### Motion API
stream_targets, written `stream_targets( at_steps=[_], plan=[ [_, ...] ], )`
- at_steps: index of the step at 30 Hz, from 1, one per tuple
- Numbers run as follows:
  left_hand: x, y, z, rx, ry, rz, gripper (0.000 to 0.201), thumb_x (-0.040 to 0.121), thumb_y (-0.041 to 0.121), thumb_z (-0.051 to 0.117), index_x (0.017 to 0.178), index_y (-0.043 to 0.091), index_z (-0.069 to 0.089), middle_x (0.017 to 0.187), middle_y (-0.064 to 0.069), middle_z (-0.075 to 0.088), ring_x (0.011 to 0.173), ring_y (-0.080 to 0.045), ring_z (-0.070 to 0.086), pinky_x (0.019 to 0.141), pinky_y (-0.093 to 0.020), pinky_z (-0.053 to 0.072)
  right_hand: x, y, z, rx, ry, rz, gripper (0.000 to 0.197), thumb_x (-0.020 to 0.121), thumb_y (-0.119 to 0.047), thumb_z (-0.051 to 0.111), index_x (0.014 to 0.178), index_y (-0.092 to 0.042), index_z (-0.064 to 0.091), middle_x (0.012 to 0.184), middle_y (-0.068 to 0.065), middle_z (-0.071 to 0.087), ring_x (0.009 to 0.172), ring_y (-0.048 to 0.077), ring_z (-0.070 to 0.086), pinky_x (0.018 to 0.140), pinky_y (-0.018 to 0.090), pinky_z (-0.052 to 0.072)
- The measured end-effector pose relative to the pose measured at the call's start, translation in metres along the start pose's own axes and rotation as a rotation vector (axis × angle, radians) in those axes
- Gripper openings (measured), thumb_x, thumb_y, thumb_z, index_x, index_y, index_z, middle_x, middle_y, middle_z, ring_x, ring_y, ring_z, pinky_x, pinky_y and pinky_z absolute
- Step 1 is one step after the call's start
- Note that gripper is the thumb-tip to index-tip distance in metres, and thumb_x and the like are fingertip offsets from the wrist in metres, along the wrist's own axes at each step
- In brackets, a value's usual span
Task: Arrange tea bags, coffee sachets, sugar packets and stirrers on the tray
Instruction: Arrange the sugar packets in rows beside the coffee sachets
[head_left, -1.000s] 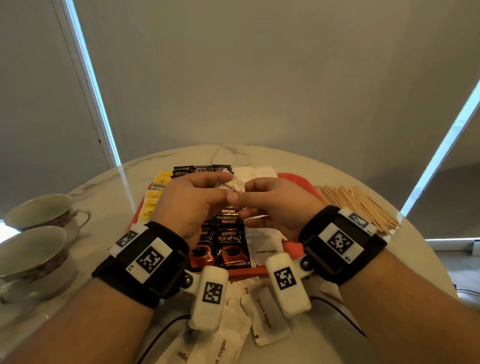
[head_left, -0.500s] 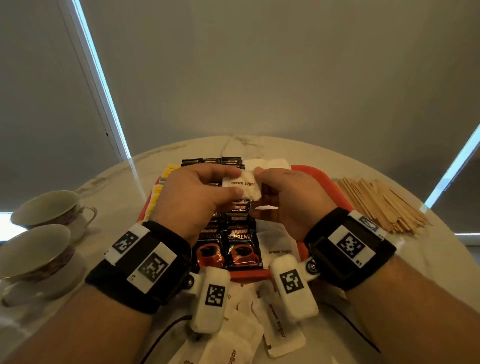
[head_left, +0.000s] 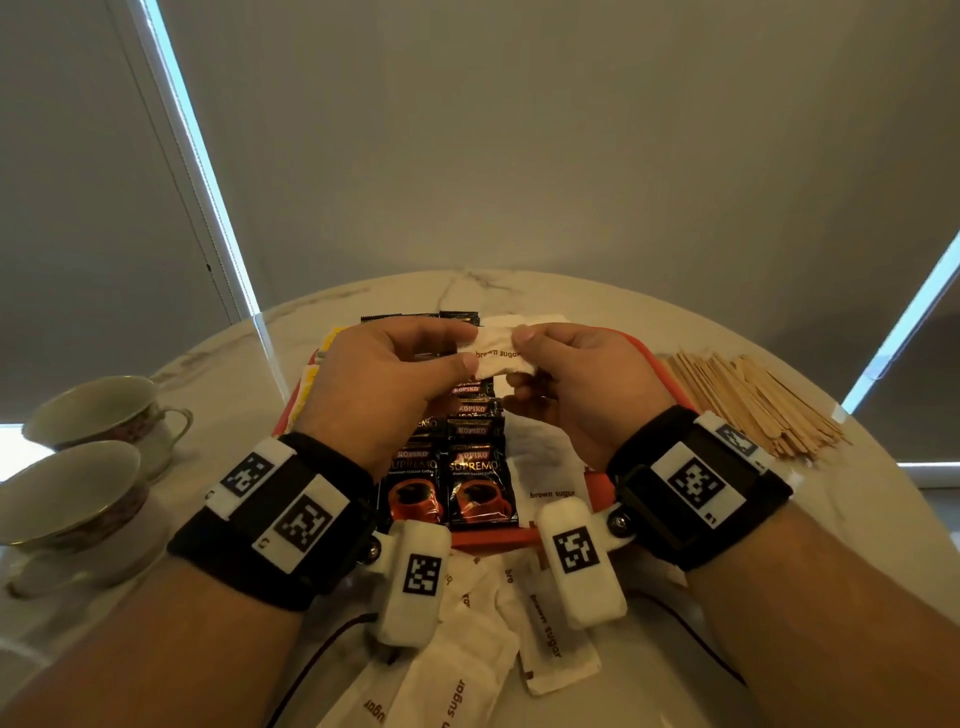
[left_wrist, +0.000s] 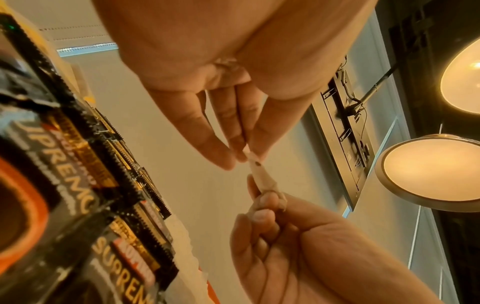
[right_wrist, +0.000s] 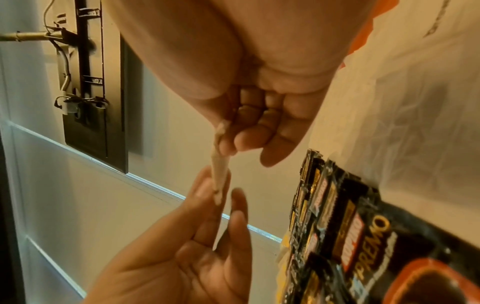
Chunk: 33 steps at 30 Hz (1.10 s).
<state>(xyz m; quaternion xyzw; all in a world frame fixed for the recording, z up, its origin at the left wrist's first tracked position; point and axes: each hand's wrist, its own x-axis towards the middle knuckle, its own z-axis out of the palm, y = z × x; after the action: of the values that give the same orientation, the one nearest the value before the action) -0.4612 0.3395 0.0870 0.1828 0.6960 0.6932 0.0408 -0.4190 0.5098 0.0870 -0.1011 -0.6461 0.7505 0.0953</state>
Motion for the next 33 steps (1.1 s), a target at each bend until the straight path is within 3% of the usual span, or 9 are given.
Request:
stream_targets(
  at_steps=[3,7,10,12,15,18,23,28,33],
  plan=[
    [0.002,0.0,-0.002,-0.015,0.013,-0.003,0.027,0.085,-0.004,0.077,0.1,0.019,0.081,0.102,-0.003,0.08,0.09,-0.025,0.078,0.073,-0.029,0.062,-0.006,-0.006,-0.007,-0.139,-0.014,-0.014,0.014,0.095,-0.014,0.069,0.102,-0.003,0.072,0.077,0.004,0.072,0.068,0.014,0.065,0.072,0.033,0.061],
    [-0.002,0.003,0.005,0.003,-0.026,0.012,0.029,0.085,-0.004,0.078,0.1,0.02,0.08,0.099,0.001,0.081,0.09,-0.021,0.078,0.072,-0.027,0.061,-0.018,-0.015,-0.021,-0.22,0.01,0.008,0.012,0.088,0.004,0.072,0.099,0.001,0.071,0.089,0.014,0.073,0.075,0.022,0.069,0.075,0.036,0.063],
    [-0.001,0.006,0.017,0.033,-0.084,-0.001,0.033,0.082,-0.007,0.079,0.102,0.02,0.08,0.103,-0.002,0.08,0.097,-0.027,0.077,0.084,-0.043,0.063,-0.026,-0.019,-0.039,-0.261,0.095,0.021,0.013,0.086,0.007,0.072,0.099,0.006,0.069,0.089,0.02,0.07,0.074,0.026,0.068,0.07,0.035,0.063],
    [0.002,0.01,0.024,0.064,-0.126,-0.007,0.036,0.081,-0.008,0.08,0.104,0.019,0.078,0.104,-0.003,0.08,0.1,-0.028,0.076,0.086,-0.047,0.062,-0.03,-0.018,-0.055,-0.315,0.151,0.055,0.011,0.087,0.007,0.071,0.098,0.005,0.07,0.087,0.02,0.07,0.071,0.024,0.067,0.069,0.034,0.063],
    [0.003,0.025,0.031,0.15,-0.18,-0.01,0.032,0.082,-0.005,0.08,0.104,0.018,0.076,0.099,-0.001,0.08,0.093,-0.022,0.077,0.079,-0.036,0.064,-0.036,-0.014,-0.079,-0.386,0.217,0.151,0.009,0.088,0.008,0.069,0.09,-0.002,0.071,0.085,0.02,0.073,0.071,0.025,0.067,0.074,0.038,0.061],
    [0.001,0.035,0.04,0.353,-0.254,-0.007,0.027,0.085,0.003,0.081,0.103,0.022,0.076,0.097,0.003,0.079,0.088,-0.012,0.076,0.074,-0.028,0.062,-0.042,-0.008,-0.094,-0.437,0.264,0.243,0.012,0.087,0.009,0.067,0.088,-0.003,0.07,0.063,0.01,0.069,0.062,0.023,0.064,0.076,0.039,0.056],
    [-0.007,0.026,0.056,0.89,-0.436,0.008,0.025,0.085,0.015,0.082,0.104,0.031,0.077,0.102,0.015,0.074,0.084,0.004,0.065,0.066,-0.011,0.049,-0.045,-0.006,-0.096,-0.501,0.243,0.33,0.014,0.084,0.007,0.072,0.096,0.0,0.073,0.081,0.016,0.076,0.07,0.026,0.068,0.09,0.046,0.058],
    [-0.015,0.016,0.065,1.115,-0.513,-0.008,0.033,0.087,0.015,0.078,0.113,0.034,0.075,0.11,0.017,0.068,0.088,0.001,0.061,0.071,-0.015,0.05,-0.043,-0.006,-0.092,-0.531,0.214,0.344,0.021,0.082,0.009,0.074,0.102,0.004,0.071,0.093,0.022,0.076,0.08,0.031,0.071,0.092,0.051,0.059],
    [-0.018,0.017,0.075,1.17,-0.56,0.027,0.043,0.087,0.02,0.076,0.126,0.036,0.07,0.114,0.016,0.064,0.096,-0.002,0.062,0.081,-0.02,0.054,-0.044,-0.011,-0.088,-0.574,0.188,0.371,0.021,0.083,0.005,0.077,0.101,-0.003,0.071,0.092,0.016,0.076,0.086,0.028,0.076,0.082,0.043,0.063]
  ],
)
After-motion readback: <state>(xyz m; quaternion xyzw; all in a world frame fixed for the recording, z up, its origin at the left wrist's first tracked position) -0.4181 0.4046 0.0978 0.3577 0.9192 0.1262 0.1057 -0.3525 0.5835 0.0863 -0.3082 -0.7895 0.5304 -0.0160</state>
